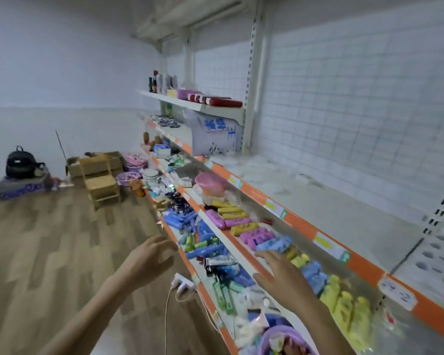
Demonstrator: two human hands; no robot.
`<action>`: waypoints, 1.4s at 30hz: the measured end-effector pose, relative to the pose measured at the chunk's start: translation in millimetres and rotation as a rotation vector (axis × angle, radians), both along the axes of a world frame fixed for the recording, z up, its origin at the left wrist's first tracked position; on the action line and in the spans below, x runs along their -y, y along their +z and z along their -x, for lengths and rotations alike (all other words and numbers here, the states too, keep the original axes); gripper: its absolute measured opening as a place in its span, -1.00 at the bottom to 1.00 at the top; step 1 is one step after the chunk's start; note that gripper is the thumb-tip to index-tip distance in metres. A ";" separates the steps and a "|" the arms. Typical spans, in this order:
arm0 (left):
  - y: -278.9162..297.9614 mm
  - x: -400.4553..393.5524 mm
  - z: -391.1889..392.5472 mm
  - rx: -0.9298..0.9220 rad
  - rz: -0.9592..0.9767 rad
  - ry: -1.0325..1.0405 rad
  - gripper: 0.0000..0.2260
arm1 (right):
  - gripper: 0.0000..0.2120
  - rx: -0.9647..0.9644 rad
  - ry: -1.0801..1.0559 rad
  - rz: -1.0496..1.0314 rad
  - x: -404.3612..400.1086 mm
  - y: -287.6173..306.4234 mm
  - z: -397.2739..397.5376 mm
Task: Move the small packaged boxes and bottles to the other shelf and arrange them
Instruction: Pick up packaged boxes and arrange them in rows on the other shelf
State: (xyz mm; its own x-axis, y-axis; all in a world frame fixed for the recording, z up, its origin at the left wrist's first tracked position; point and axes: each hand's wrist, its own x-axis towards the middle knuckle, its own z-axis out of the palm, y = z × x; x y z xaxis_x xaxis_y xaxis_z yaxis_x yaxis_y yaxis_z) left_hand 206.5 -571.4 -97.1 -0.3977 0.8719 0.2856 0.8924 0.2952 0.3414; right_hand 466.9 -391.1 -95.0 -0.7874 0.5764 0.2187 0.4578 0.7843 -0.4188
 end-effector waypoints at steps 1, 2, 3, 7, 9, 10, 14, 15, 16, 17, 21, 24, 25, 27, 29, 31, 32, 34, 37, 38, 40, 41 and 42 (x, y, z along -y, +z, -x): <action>4.0 -9.7 16.5 -0.007 -0.006 -0.003 -0.80 | -0.61 -0.006 -0.004 -0.007 -9.2 3.3 17.8; 7.7 -20.7 33.2 -0.013 -0.003 -0.005 -0.81 | -0.62 -0.007 -0.008 -0.012 -19.4 5.6 34.8; 10.2 -32.8 49.8 -0.021 -0.008 -0.012 -0.81 | -0.61 -0.009 -0.013 -0.011 -29.5 6.9 50.0; 14.6 -87.5 101.2 -0.042 0.022 -0.045 -0.77 | -0.59 -0.030 -0.052 0.010 -73.3 9.2 93.5; 14.9 -118.3 117.6 -0.034 0.036 -0.066 -0.76 | -0.56 -0.012 -0.083 -0.005 -99.5 14.6 108.4; 15.5 -134.9 124.1 -0.028 0.038 -0.082 -0.76 | -0.56 -0.006 -0.090 -0.012 -114.8 18.6 114.8; 19.0 -209.4 147.2 -0.021 0.012 -0.140 -0.78 | -0.60 -0.032 -0.132 -0.060 -185.3 39.2 134.7; 20.4 -229.0 152.2 -0.011 0.002 -0.150 -0.77 | -0.60 -0.036 -0.142 -0.077 -204.7 44.4 139.4; 21.5 -248.9 157.5 -0.005 -0.008 -0.161 -0.77 | -0.60 -0.037 -0.151 -0.093 -224.5 49.1 144.8; 22.6 -268.7 162.9 -0.009 -0.018 -0.171 -0.77 | -0.60 -0.041 -0.160 -0.104 -244.2 53.8 150.3; 33.1 -344.3 185.3 -0.016 -0.035 -0.197 -0.70 | -0.61 -0.043 -0.171 -0.109 -317.1 69.8 175.9; 47.8 -399.2 202.8 0.000 -0.053 -0.222 -0.67 | -0.62 -0.068 -0.168 -0.117 -365.9 77.4 194.4; 52.7 -416.9 209.3 -0.005 -0.061 -0.228 -0.66 | -0.61 -0.073 -0.169 -0.119 -380.9 79.4 200.2; 62.5 -451.6 222.8 -0.028 -0.077 -0.243 -0.65 | -0.60 -0.063 -0.182 -0.112 -410.9 81.4 212.2; 71.1 -486.6 234.1 -0.053 -0.074 -0.268 -0.64 | -0.61 -0.052 -0.211 -0.081 -442.2 80.3 223.5; 77.1 -520.7 243.5 -0.054 -0.044 -0.290 -0.64 | -0.62 -0.052 -0.244 -0.003 -471.7 76.1 234.8; 77.9 -538.0 247.9 -0.047 -0.026 -0.304 -0.64 | -0.61 -0.042 -0.253 0.049 -484.8 72.7 240.8; 75.0 -573.2 255.4 -0.042 0.027 -0.341 -0.65 | -0.58 0.006 -0.252 0.137 -507.4 64.9 252.8; 66.6 -624.1 263.8 -0.036 0.118 -0.395 -0.65 | -0.49 0.107 -0.289 0.207 -536.0 55.0 268.0; 64.3 -638.9 265.8 -0.025 0.141 -0.420 -0.64 | -0.47 0.146 -0.312 0.212 -544.8 52.4 271.7; 58.0 -664.4 269.7 -0.010 0.231 -0.498 -0.58 | -0.45 0.229 -0.347 0.208 -558.2 49.3 277.3; 53.6 -674.8 270.7 -0.005 0.308 -0.551 -0.51 | -0.45 0.274 -0.356 0.205 -562.8 48.0 279.8; 48.1 -683.7 271.6 -0.016 0.397 -0.605 -0.43 | -0.44 0.323 -0.365 0.202 -566.0 46.3 282.5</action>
